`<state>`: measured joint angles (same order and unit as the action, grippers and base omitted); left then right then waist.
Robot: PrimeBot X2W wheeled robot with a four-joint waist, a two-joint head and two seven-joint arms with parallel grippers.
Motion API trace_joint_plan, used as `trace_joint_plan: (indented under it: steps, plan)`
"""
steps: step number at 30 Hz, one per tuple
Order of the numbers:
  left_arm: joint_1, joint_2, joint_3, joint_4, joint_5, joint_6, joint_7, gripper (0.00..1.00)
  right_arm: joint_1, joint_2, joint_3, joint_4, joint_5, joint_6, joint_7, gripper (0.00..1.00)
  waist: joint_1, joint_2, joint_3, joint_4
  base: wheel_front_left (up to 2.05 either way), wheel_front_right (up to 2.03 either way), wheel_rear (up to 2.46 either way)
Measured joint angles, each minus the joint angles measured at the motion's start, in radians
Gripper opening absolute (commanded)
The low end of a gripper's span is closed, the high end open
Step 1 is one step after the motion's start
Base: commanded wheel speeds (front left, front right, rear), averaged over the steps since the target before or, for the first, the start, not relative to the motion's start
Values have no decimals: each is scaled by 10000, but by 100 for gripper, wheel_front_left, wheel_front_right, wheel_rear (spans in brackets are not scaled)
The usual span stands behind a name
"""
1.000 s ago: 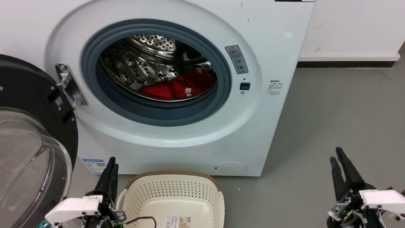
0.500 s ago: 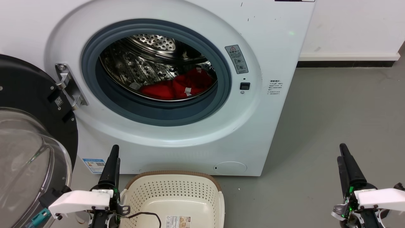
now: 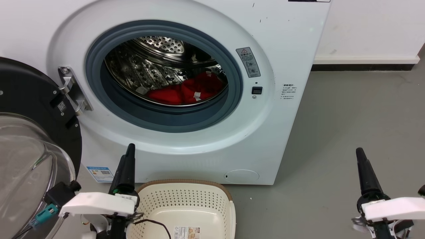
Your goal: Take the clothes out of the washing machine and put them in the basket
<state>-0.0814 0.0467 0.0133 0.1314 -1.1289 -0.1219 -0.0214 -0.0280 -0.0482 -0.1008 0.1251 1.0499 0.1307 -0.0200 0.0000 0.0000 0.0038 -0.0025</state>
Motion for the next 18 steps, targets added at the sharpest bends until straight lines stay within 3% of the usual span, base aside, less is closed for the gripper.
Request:
trace_joint_plan:
  steps: [18]
  plan:
    - [2, 142, -633, 15, 3730, 380, -619, 100, 506, 0, 347, -577, -3267, 0, -387, 100, 0, 0, -43, 46, 0, 0, 0]
